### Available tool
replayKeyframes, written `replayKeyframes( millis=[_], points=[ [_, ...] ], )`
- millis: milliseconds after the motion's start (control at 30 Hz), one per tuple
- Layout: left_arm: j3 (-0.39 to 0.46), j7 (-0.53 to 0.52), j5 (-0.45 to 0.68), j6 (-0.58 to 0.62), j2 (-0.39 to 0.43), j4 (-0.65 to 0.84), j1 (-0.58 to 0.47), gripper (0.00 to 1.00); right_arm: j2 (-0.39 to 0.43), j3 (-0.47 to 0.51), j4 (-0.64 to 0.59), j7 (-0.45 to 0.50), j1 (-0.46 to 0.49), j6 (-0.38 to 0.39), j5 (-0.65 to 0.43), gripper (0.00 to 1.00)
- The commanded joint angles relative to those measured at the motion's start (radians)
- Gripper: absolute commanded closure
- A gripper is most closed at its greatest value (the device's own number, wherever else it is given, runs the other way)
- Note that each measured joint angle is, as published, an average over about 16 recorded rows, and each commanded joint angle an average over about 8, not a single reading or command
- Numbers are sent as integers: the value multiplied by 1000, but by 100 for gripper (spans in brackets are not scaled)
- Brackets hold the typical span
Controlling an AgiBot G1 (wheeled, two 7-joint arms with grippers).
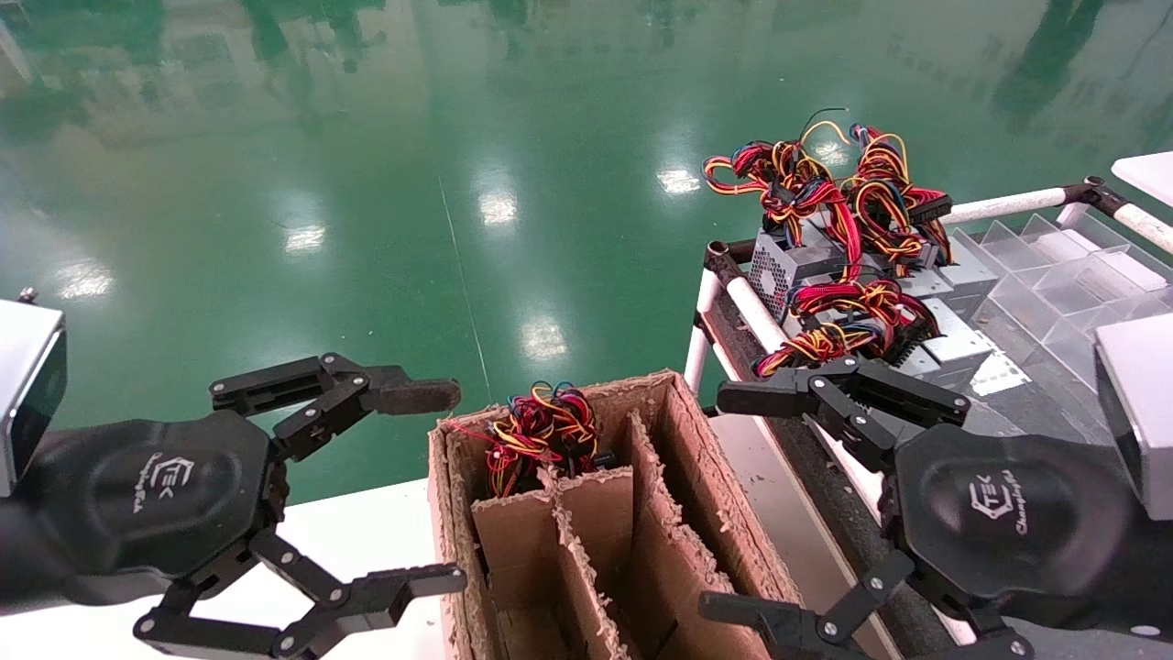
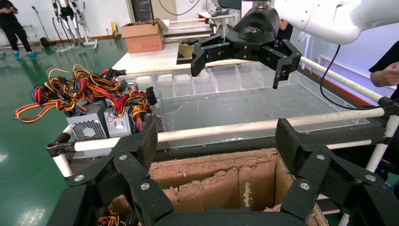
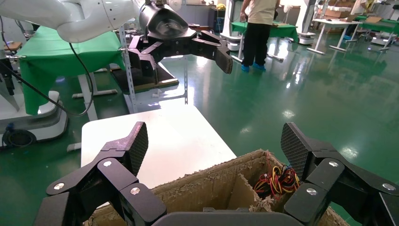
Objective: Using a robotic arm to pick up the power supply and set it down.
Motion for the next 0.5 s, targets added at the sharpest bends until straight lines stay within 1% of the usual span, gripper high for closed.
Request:
replayKeyframes(
  millis=[33, 500],
  points=[
    [0, 0, 0, 0, 0, 0, 0, 100, 0, 0, 0, 0, 0, 0, 0, 0],
    [0, 0, 0, 0, 0, 0, 0, 100, 0, 0, 0, 0, 0, 0, 0, 0]
  ],
)
